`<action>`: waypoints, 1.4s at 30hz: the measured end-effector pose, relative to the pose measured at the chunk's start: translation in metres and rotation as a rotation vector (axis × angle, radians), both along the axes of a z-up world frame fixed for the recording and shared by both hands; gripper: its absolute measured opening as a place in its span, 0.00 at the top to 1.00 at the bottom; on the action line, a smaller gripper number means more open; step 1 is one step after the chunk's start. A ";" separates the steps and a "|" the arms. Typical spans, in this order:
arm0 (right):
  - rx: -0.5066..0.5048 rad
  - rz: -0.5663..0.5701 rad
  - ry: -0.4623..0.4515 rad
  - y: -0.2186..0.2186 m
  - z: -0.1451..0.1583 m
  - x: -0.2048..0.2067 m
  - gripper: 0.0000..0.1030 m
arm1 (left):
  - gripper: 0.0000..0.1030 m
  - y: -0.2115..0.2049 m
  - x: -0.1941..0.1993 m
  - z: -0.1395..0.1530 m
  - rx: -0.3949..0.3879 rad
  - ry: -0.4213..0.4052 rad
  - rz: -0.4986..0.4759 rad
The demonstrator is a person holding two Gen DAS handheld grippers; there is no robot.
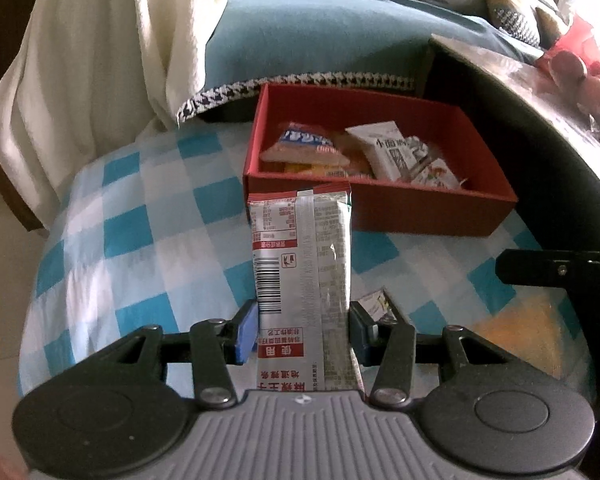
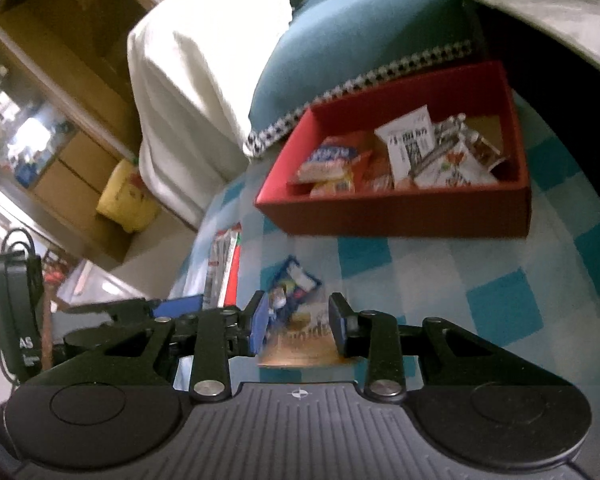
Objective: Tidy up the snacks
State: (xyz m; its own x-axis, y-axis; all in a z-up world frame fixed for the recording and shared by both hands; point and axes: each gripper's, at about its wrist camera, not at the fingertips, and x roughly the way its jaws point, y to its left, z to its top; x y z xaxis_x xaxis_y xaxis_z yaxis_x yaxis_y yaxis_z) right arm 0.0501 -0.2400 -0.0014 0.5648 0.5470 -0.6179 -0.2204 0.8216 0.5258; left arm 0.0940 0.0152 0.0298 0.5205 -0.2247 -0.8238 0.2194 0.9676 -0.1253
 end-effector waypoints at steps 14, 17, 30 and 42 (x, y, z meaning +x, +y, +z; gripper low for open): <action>-0.506 0.067 0.189 0.032 -0.045 -0.055 0.34 | 0.61 0.016 -0.004 -0.013 -0.058 0.090 0.012; -0.581 0.157 0.236 0.053 -0.054 -0.085 0.29 | 0.61 0.014 -0.008 -0.009 -0.078 0.088 -0.011; -0.695 0.220 0.320 0.070 -0.096 -0.085 0.60 | 0.61 0.010 -0.020 -0.003 -0.096 0.079 -0.044; -0.521 0.131 0.238 0.052 -0.052 -0.073 0.67 | 0.60 -0.001 -0.028 -0.010 -0.076 0.106 -0.092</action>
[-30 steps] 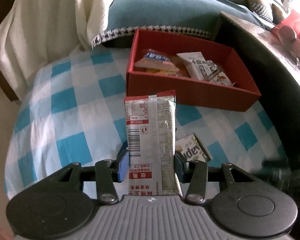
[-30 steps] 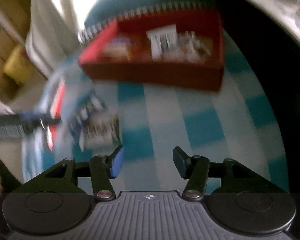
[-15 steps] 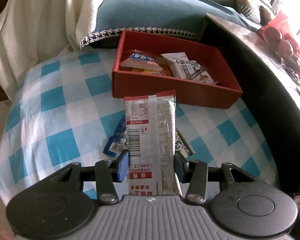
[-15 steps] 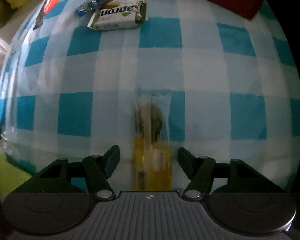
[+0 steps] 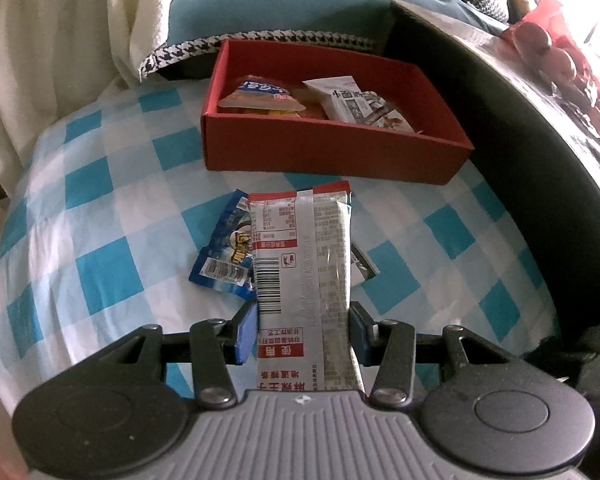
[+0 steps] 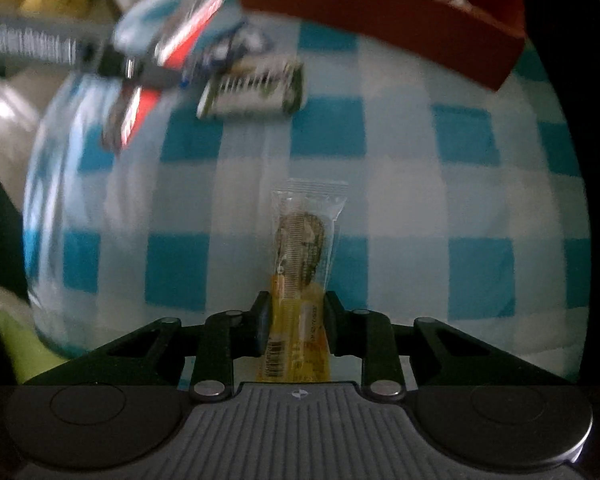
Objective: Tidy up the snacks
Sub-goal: 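Carry the striped pack with the left tool while the right tool carries the yellow pack over the box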
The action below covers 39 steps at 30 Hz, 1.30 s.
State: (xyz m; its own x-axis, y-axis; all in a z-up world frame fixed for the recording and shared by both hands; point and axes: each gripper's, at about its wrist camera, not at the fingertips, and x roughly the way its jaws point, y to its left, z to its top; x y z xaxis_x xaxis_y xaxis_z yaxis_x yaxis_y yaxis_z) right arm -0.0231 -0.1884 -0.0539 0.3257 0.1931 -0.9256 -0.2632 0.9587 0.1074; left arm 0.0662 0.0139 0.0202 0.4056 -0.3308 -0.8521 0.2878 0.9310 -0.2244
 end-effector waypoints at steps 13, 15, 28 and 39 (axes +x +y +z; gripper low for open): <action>0.227 -0.141 -0.256 -0.031 0.049 0.056 0.67 | 0.60 -0.008 0.024 0.015 0.008 -0.074 0.046; 0.252 -0.144 -0.280 -0.031 0.054 0.065 0.67 | 0.60 -0.011 0.028 0.016 0.021 -0.087 0.051; 0.281 -0.166 -0.360 -0.043 0.072 0.098 0.67 | 0.60 -0.032 0.059 0.023 0.058 -0.145 0.044; 0.285 -0.189 -0.410 -0.055 0.085 0.118 0.67 | 0.60 -0.040 0.084 0.031 0.065 -0.180 0.055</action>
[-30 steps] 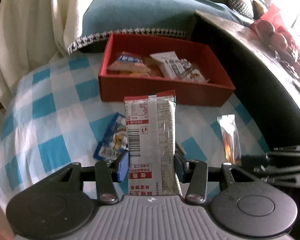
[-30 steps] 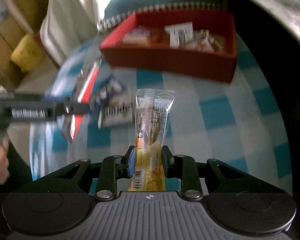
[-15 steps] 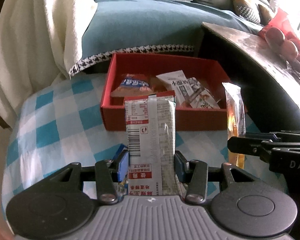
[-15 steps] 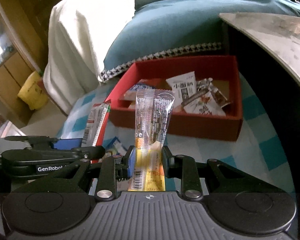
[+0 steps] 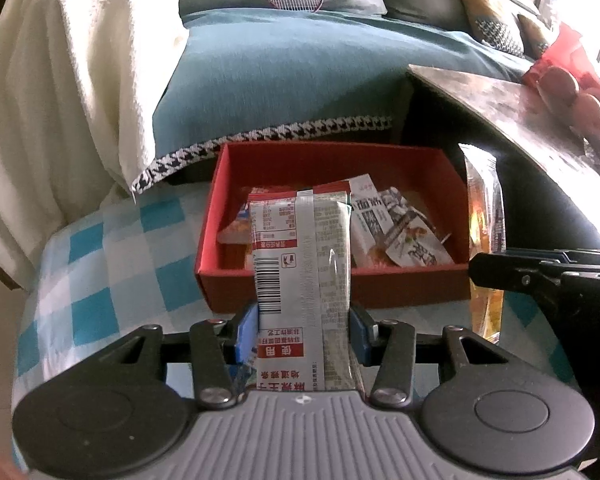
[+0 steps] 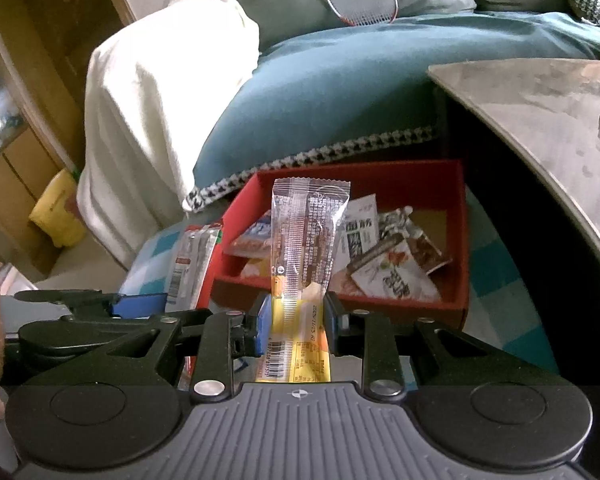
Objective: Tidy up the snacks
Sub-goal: 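Carry the striped pack with the left tool while the right tool carries the yellow pack over the box, then open the left tool inside the red box while the right tool releases the yellow pack there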
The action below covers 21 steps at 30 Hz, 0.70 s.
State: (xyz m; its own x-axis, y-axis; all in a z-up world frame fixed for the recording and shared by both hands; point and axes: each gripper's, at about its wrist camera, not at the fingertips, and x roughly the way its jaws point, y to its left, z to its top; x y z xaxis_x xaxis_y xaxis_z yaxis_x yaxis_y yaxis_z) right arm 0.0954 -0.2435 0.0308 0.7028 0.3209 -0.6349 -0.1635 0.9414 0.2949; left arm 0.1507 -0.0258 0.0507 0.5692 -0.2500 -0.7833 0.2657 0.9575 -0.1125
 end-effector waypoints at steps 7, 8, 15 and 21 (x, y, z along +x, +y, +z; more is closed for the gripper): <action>0.000 -0.020 -0.024 -0.006 0.007 0.014 0.66 | 0.60 -0.007 0.014 0.006 0.005 -0.024 -0.004; -0.001 -0.023 -0.028 -0.007 0.008 0.016 0.66 | 0.60 -0.008 0.016 0.007 0.005 -0.029 -0.004; 0.001 -0.047 -0.041 -0.015 0.012 0.032 0.66 | 0.60 -0.013 0.032 0.010 0.009 -0.045 0.002; 0.002 -0.058 -0.046 -0.018 0.013 0.044 0.66 | 0.60 -0.017 0.044 0.009 0.017 -0.049 0.009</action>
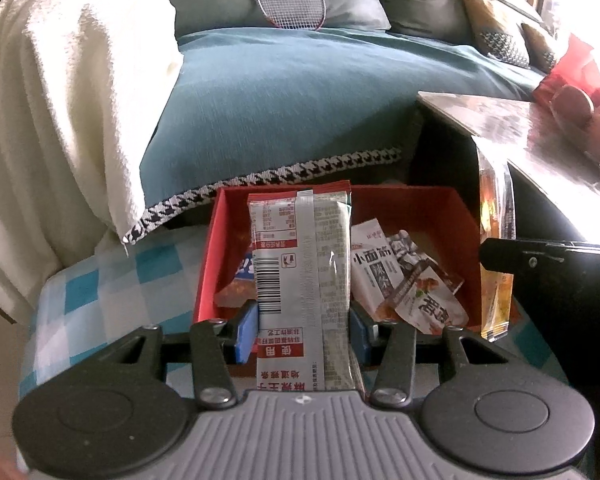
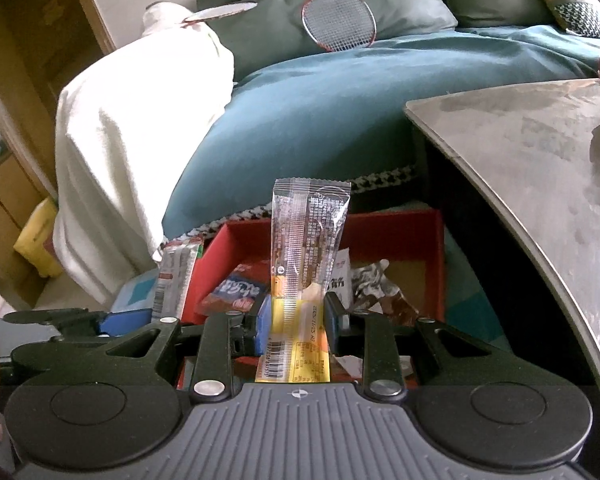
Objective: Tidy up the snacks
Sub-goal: 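Open the left tool inside the red box while the right tool releases the yellow pack there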
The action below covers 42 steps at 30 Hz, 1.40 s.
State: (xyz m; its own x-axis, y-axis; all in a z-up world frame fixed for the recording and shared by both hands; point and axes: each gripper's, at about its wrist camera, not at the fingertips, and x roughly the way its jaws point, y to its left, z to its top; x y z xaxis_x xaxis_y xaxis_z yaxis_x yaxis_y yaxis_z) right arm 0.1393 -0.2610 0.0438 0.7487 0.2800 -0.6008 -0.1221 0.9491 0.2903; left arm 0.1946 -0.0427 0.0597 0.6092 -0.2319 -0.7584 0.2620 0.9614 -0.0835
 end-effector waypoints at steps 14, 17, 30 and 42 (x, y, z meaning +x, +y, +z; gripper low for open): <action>-0.008 -0.015 0.000 -0.003 0.000 0.027 0.66 | 0.60 -0.014 0.022 -0.003 0.010 -0.002 -0.006; -0.014 -0.019 0.010 -0.005 -0.002 0.034 0.66 | 0.60 -0.019 0.029 -0.004 0.012 -0.001 -0.008; -0.053 -0.036 0.078 -0.009 -0.025 0.061 0.65 | 0.60 -0.032 0.056 -0.024 0.026 0.025 -0.015; -0.117 -0.025 0.167 -0.001 -0.050 0.075 0.54 | 0.37 -0.036 0.073 -0.048 0.057 0.088 -0.002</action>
State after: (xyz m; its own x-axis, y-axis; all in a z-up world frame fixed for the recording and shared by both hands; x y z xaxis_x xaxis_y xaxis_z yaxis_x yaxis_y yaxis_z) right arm 0.2146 -0.2618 -0.0065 0.6422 0.1832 -0.7443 -0.0573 0.9798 0.1917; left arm 0.2676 -0.0790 0.0116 0.5388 -0.1879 -0.8212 0.2583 0.9647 -0.0513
